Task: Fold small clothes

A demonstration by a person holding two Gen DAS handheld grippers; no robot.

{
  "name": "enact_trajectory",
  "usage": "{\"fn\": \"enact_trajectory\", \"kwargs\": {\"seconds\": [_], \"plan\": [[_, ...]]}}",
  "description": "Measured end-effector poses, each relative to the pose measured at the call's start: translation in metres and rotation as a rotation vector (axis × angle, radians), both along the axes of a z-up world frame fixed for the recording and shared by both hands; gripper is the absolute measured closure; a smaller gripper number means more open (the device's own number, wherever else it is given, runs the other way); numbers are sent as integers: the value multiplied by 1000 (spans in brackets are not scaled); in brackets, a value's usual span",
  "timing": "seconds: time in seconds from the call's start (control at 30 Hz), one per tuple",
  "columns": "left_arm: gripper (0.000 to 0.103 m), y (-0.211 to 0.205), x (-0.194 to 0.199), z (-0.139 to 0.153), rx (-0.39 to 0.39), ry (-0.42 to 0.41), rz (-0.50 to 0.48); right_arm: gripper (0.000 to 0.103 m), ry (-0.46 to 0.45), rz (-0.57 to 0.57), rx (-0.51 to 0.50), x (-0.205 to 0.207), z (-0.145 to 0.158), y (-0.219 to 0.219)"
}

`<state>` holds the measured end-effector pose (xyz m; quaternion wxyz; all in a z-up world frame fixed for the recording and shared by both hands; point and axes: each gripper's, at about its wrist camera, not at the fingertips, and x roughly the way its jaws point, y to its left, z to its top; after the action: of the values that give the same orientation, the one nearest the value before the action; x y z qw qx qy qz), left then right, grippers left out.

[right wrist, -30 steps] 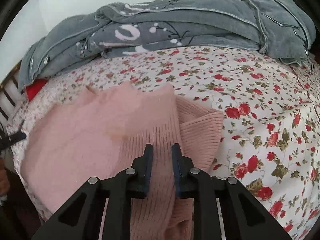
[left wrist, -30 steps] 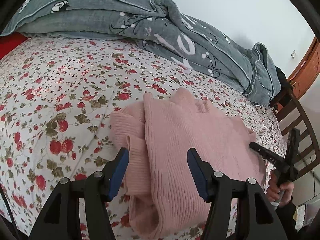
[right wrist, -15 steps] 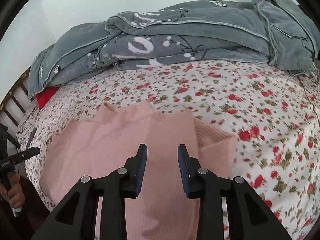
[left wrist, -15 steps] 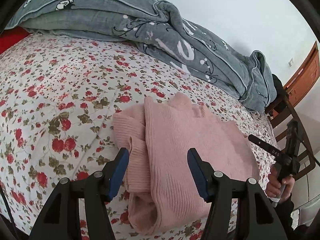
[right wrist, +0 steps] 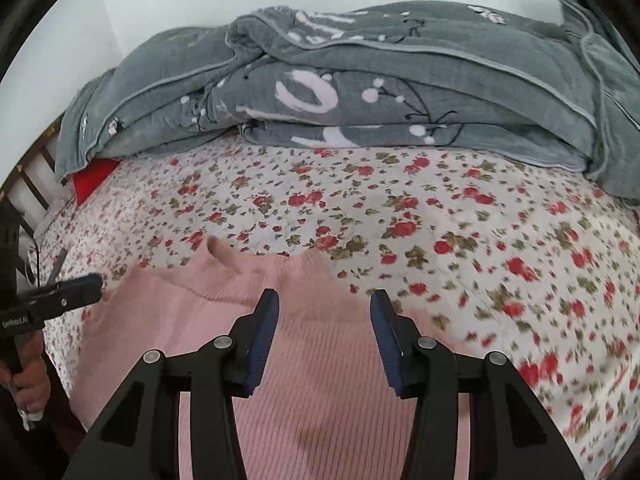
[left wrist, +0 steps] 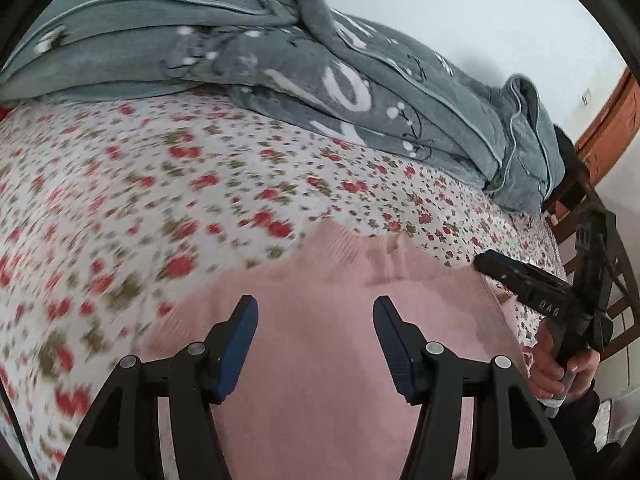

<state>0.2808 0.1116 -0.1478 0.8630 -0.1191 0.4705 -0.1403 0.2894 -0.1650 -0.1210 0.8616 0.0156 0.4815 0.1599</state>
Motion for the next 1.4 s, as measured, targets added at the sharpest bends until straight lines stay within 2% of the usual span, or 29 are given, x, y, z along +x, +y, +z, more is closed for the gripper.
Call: {"fn": "enact_trajectory", "kwargs": {"seconds": [0.2, 0.23, 0.3, 0.37, 0.43, 0.53, 0.67, 0.77, 0.83, 0.93, 0.97, 1.03, 1.17, 1.3, 1.4], "plan": [[47, -37, 46, -23, 102, 67, -36, 53, 79, 29, -24, 26, -32, 14], [47, -42, 55, -32, 145, 90, -30, 53, 105, 29, -34, 31, -40, 16], [54, -44, 64, -48, 187, 134, -14, 53, 144, 34, -50, 35, -51, 17], [69, -39, 70, -63, 183, 152, 11, 53, 137, 42, -75, 35, -60, 17], [77, -35, 70, -65, 152, 140, 9, 53, 130, 21, -128, 37, -68, 16], [81, -30, 69, -64, 120, 139, 16, 56, 150, -4, -100, 42, -70, 11], [82, -18, 67, -60, 52, 160, 49, 63, 158, -35, -84, 40, -63, 4], [83, -5, 59, -49, 66, 144, 102, 64, 127, -61, -39, 26, -44, -9], [83, 5, 52, -40, 37, 138, 106, 64, 102, -74, -9, 14, -30, -19], [78, 15, 33, -24, 23, 110, 115, 63, 67, -92, 18, -8, -14, -31], [71, 17, 24, -17, 28, 94, 114, 63, 55, -98, 15, -16, -9, -35], [66, 18, 10, -9, 40, 68, 113, 63, 34, -112, -5, -33, -1, -42], [66, 17, -18, 4, 43, 37, 108, 64, 19, -127, -50, -61, 10, -50], [66, 14, -43, 15, 53, 3, 117, 64, -6, -158, -25, -85, 19, -61], [66, 11, -60, 19, 53, -1, 124, 69, -28, -186, -51, -102, 24, -64]]}}
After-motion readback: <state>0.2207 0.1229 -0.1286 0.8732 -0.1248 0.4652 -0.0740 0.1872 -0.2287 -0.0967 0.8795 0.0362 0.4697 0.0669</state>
